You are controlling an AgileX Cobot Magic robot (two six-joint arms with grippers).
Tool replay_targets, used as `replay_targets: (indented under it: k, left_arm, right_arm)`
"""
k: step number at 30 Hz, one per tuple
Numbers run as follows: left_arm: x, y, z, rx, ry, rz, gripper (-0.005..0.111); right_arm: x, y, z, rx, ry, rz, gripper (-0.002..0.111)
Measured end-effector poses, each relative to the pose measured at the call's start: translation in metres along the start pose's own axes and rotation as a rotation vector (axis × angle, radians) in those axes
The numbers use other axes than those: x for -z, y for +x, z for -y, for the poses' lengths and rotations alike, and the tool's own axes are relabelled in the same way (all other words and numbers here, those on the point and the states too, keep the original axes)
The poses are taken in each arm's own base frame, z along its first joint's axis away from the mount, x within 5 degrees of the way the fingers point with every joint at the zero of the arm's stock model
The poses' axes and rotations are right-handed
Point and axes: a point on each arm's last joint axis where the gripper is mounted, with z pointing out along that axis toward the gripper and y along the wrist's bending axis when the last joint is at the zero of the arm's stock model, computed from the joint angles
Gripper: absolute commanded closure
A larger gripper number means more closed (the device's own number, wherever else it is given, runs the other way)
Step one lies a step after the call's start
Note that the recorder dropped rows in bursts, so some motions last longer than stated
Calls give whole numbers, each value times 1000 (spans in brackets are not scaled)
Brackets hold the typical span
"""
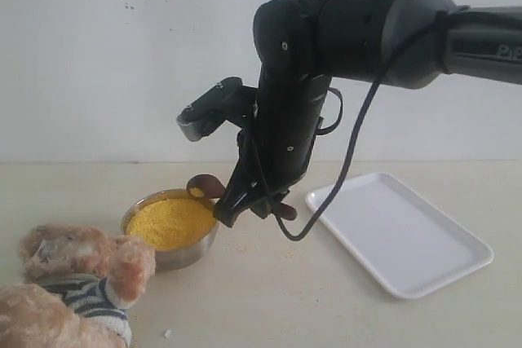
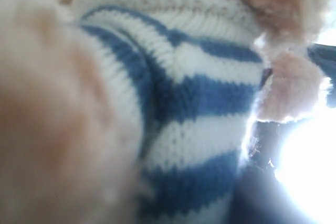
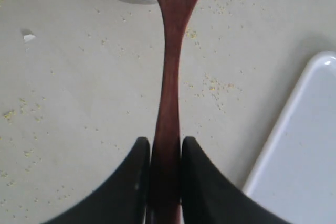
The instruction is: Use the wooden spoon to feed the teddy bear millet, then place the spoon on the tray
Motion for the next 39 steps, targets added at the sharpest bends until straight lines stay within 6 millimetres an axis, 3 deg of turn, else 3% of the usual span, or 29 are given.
replay_targets:
  k: [3,6,12,22,39]
  left_arm:
    - [0,4,-1,8,-4,-17,103]
    - [0,5,-1,14,-4,-20,103]
    - [0,5,-1,15,-4,-20,103]
    - [0,5,-1,15,-4,-20,103]
    - [0,5,-1,15,-2,-20,103]
  right_arm:
    - [8,-4,-11,78,-32,28,108]
    - [12,-13,-39,239,-55,61,108]
    - [22,-40,-87,396,-5,268,108]
    - [28,-42,-107,599,181,218,108]
    - [31,-43,-127,767,357,135,108]
